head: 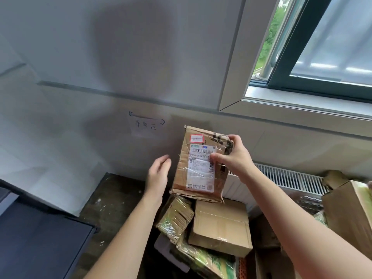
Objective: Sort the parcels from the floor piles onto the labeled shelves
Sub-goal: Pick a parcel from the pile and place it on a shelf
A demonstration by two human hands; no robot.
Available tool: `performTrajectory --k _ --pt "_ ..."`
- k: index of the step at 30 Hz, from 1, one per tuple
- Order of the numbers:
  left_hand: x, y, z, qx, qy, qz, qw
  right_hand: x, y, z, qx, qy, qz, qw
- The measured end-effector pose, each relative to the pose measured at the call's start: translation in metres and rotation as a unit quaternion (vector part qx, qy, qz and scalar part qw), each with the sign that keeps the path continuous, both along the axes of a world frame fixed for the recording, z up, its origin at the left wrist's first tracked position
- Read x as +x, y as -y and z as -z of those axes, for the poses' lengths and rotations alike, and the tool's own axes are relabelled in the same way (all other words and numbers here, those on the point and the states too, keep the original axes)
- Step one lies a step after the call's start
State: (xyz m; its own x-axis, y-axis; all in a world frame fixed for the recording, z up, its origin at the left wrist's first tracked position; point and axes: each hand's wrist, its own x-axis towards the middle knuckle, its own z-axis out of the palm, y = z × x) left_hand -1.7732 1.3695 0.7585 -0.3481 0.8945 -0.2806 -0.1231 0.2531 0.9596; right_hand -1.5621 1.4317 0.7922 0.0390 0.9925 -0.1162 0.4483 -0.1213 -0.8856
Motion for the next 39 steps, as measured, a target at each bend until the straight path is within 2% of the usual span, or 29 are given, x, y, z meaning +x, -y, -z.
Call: performTrajectory --k 3,6,12,18,25,29,36,39 --pt "-0.005 -0.004 -0.01 0.009 -0.013 0.061 0.998 -0.015 0.0 -0.01 0.0 0.021 -0.035 0.999" --pt "-0.016 -0.003 -0.014 0.0 -0.009 0.071 0.997 -0.032 0.0 -0.02 -0.003 0.064 -0.086 0.994" --pt "-0.043 0.011 -0.026 -0.015 0.034 0.039 0.999 -0.073 0.003 -0.031 0.013 0.096 -0.137 0.986" --pt "-0.07 0.028 -0.039 -0.015 0.022 -0.015 1.0 -0.111 0.011 -0.042 0.031 0.118 -0.18 0.976" --pt "-0.082 0.061 -0.062 -0.015 -0.005 -0.136 0.991 -0.146 0.027 -0.061 0.07 0.111 -0.266 0.955" --pt "-0.084 0.098 -0.075 -0.008 -0.034 -0.207 0.978 -0.166 0.048 -0.067 0.064 0.073 -0.325 0.941" --pt "-0.086 0.192 -0.089 -0.021 -0.078 -0.332 0.94 -0.215 0.12 -0.074 0.064 0.003 -0.408 0.911" --pt "-0.09 0.239 -0.096 -0.008 -0.065 -0.384 0.921 -0.239 0.164 -0.079 0.057 -0.019 -0.445 0.893"
